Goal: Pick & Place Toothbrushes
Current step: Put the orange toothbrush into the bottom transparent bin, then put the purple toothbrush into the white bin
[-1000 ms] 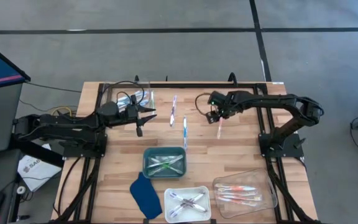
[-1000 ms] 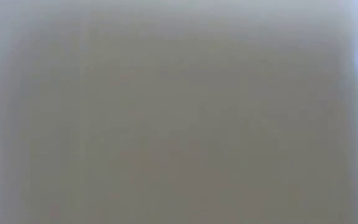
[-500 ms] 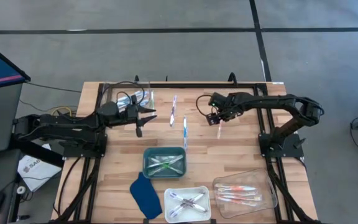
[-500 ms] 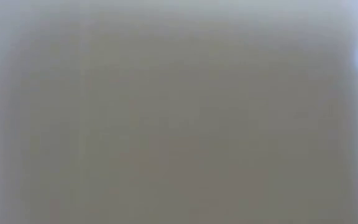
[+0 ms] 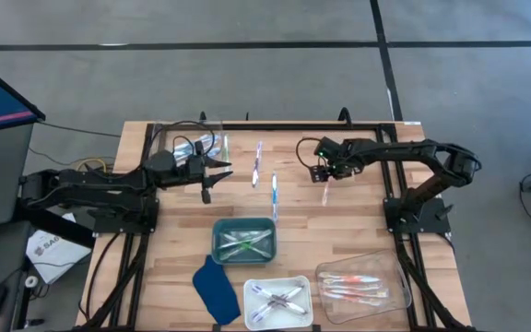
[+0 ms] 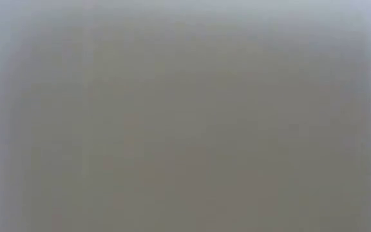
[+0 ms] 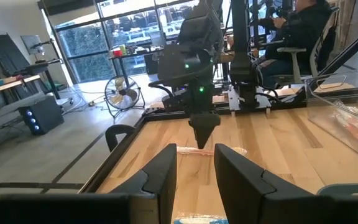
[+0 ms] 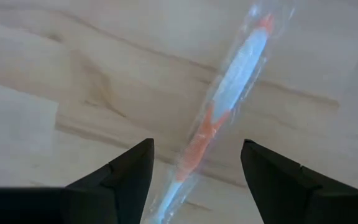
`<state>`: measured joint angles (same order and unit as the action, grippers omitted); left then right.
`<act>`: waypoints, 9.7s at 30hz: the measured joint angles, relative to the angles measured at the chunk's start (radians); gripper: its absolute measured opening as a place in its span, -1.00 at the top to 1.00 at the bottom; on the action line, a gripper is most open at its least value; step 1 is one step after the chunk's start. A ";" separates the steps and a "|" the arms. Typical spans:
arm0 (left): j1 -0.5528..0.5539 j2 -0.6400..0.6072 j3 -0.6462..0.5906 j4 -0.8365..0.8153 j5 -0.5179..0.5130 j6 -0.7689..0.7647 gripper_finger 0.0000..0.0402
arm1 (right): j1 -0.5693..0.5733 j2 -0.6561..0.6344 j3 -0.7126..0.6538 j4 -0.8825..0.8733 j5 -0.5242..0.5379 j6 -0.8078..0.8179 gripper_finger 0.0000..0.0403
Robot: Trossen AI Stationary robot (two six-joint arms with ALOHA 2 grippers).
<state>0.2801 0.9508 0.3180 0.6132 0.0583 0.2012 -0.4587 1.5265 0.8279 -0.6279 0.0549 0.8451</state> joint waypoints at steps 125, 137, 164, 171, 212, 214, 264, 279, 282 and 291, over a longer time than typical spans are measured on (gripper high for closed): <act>-0.247 0.000 0.000 0.085 0.006 -0.139 0.49 | 1.360 0.046 0.613 -0.748 0.397 0.126 0.92; -0.247 0.000 0.000 0.085 -0.015 -0.139 0.49 | 1.440 0.084 0.443 -0.483 0.314 0.206 0.90; -0.246 0.000 0.000 0.084 -0.059 -0.156 0.49 | 1.472 0.084 0.232 -0.231 0.207 0.439 0.60; -0.246 0.000 0.000 0.083 -0.059 -0.184 0.49 | 1.470 0.084 0.232 -0.231 0.213 0.451 0.52; -0.244 0.000 0.000 0.086 -0.058 -0.445 0.49 | 1.334 -0.024 0.425 -0.310 0.833 -0.385 -0.17; -0.244 0.000 0.000 0.086 -0.058 -0.444 0.49 | 1.301 -0.043 0.425 -0.293 0.860 -0.439 -0.17; -0.061 0.018 0.092 -0.195 -0.124 -0.287 0.49 | 0.290 0.031 0.378 0.648 -0.232 -0.819 -0.17; -0.063 0.379 0.376 -0.428 -0.222 -0.266 0.49 | 0.204 0.010 0.270 0.834 -0.419 -0.788 -0.17; -0.058 0.446 0.436 -0.496 -0.270 -0.265 0.49 | 0.166 -0.003 0.213 0.934 -0.485 -0.746 -0.17; -0.020 0.583 0.599 -0.641 -0.353 -0.295 0.49 | 0.109 -0.029 0.132 1.108 -0.641 -0.664 -0.17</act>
<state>0.2599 1.5343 0.9173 -0.0280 -0.2952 -0.0935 -0.3494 1.4977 0.9600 0.4804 -0.5865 0.1814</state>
